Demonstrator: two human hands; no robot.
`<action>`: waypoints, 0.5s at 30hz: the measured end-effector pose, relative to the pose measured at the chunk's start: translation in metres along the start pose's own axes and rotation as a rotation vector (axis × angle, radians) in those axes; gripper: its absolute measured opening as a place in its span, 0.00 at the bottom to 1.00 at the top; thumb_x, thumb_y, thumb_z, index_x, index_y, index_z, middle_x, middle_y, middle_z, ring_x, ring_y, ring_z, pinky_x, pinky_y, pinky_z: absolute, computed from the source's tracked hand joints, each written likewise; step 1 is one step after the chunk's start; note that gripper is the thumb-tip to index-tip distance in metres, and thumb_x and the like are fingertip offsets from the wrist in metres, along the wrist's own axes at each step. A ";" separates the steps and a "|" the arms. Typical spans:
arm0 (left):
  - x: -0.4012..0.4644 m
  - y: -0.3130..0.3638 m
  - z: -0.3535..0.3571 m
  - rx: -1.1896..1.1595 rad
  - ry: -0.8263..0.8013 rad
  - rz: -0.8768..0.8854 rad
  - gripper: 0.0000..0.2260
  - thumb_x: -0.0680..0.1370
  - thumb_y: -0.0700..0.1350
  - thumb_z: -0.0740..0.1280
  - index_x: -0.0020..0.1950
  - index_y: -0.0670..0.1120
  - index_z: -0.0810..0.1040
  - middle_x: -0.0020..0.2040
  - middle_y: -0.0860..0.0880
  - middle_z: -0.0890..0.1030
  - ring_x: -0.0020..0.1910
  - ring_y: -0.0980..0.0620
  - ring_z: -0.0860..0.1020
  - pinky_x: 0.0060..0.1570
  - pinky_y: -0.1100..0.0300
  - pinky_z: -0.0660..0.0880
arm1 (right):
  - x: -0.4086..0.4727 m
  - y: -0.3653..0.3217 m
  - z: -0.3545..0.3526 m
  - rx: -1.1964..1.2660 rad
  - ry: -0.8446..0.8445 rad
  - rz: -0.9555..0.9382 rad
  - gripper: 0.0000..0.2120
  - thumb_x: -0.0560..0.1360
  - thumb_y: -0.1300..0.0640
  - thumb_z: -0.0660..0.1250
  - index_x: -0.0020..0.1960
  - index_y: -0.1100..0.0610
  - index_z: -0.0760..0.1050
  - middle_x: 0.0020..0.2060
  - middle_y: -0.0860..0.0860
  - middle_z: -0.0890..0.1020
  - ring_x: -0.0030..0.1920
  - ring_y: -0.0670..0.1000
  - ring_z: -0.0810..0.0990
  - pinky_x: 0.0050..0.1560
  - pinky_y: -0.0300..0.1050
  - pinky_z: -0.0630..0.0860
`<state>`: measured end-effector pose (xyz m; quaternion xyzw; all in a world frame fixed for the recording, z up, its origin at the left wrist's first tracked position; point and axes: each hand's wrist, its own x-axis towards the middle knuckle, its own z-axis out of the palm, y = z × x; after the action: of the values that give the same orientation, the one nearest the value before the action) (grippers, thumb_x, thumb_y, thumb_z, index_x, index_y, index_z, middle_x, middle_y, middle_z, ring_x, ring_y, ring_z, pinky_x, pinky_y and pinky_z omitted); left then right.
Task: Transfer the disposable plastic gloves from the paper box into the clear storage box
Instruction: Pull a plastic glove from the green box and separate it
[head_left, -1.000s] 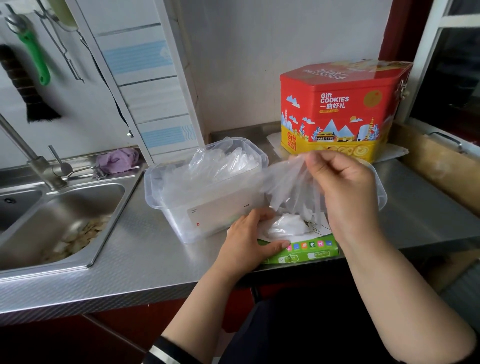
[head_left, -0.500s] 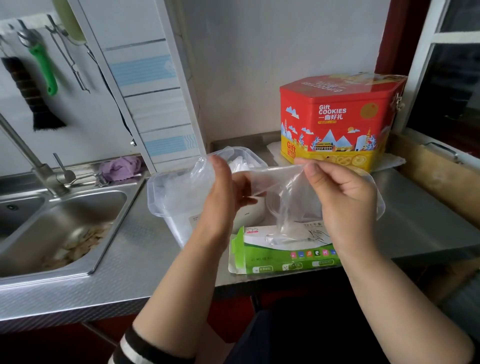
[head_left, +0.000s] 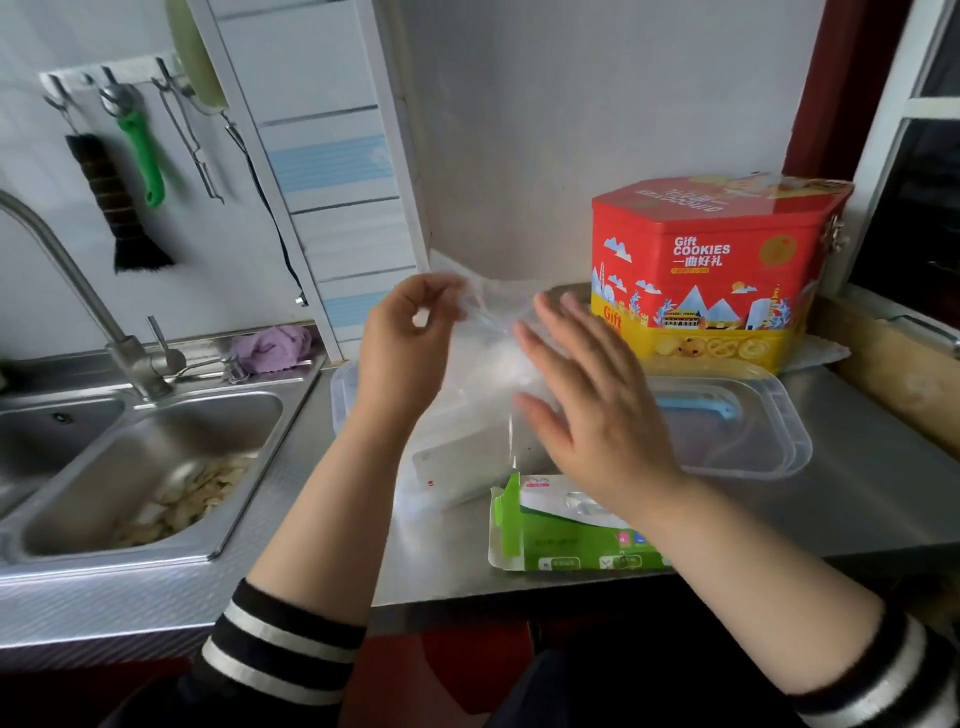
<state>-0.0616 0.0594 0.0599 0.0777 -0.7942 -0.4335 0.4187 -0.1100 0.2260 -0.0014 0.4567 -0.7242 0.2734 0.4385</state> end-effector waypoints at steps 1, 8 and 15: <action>0.003 -0.010 -0.006 0.106 0.041 -0.013 0.10 0.79 0.39 0.63 0.55 0.53 0.77 0.40 0.56 0.81 0.36 0.54 0.78 0.37 0.59 0.70 | 0.001 -0.002 0.010 -0.044 -0.127 0.004 0.24 0.79 0.48 0.62 0.71 0.59 0.70 0.72 0.58 0.68 0.74 0.59 0.63 0.72 0.60 0.62; -0.005 -0.044 -0.023 0.656 0.106 -0.126 0.17 0.75 0.37 0.57 0.62 0.50 0.63 0.37 0.46 0.77 0.34 0.42 0.73 0.30 0.54 0.65 | 0.035 -0.024 0.038 -0.039 -0.795 0.158 0.35 0.75 0.33 0.34 0.78 0.45 0.52 0.79 0.49 0.50 0.78 0.53 0.46 0.76 0.60 0.42; 0.010 -0.058 -0.034 1.131 -0.212 -0.113 0.11 0.75 0.37 0.59 0.53 0.46 0.77 0.46 0.44 0.81 0.48 0.41 0.74 0.45 0.54 0.66 | 0.093 -0.027 0.046 0.089 -1.224 0.222 0.16 0.84 0.51 0.49 0.48 0.51 0.75 0.43 0.48 0.76 0.45 0.51 0.74 0.41 0.39 0.66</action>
<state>-0.0567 -0.0021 0.0312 0.2877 -0.9347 0.0315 0.2063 -0.1217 0.1380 0.0594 0.4704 -0.8753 0.0360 -0.1063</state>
